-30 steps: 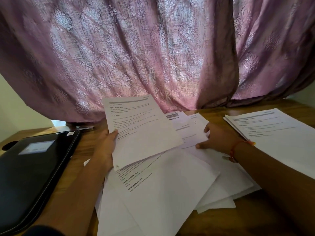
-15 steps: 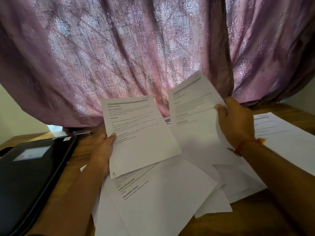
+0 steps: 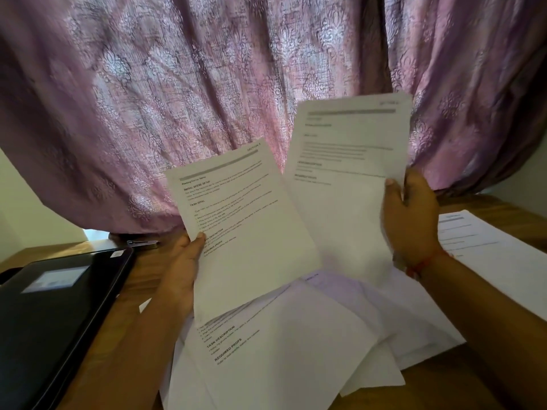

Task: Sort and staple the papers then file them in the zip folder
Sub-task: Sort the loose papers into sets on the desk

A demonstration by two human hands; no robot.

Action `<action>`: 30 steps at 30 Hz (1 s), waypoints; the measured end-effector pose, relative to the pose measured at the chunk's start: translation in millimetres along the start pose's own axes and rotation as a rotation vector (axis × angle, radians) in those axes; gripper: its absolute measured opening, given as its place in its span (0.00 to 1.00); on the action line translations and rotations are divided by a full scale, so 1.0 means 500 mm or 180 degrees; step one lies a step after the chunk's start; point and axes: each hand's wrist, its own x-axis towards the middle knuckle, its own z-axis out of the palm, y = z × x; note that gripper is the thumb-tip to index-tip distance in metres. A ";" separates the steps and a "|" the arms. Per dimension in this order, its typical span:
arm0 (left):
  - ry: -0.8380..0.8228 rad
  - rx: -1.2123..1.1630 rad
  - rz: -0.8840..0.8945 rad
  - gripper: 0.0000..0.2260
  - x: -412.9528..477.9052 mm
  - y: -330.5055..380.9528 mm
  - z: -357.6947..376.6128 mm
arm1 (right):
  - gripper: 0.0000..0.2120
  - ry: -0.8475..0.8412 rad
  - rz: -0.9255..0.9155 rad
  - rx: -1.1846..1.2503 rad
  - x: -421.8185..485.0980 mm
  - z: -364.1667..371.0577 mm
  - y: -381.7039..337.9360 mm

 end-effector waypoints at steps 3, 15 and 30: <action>-0.0076 -0.0033 -0.0018 0.12 -0.003 -0.001 0.009 | 0.12 -0.0429 0.0616 0.0402 -0.009 0.012 0.015; -0.0356 0.0346 -0.0322 0.14 0.002 -0.028 0.014 | 0.20 -0.1647 0.2220 0.1444 -0.077 0.050 0.059; 0.0344 0.0097 -0.0145 0.05 0.025 -0.011 -0.007 | 0.15 -0.3208 0.1450 0.0070 -0.118 0.050 0.008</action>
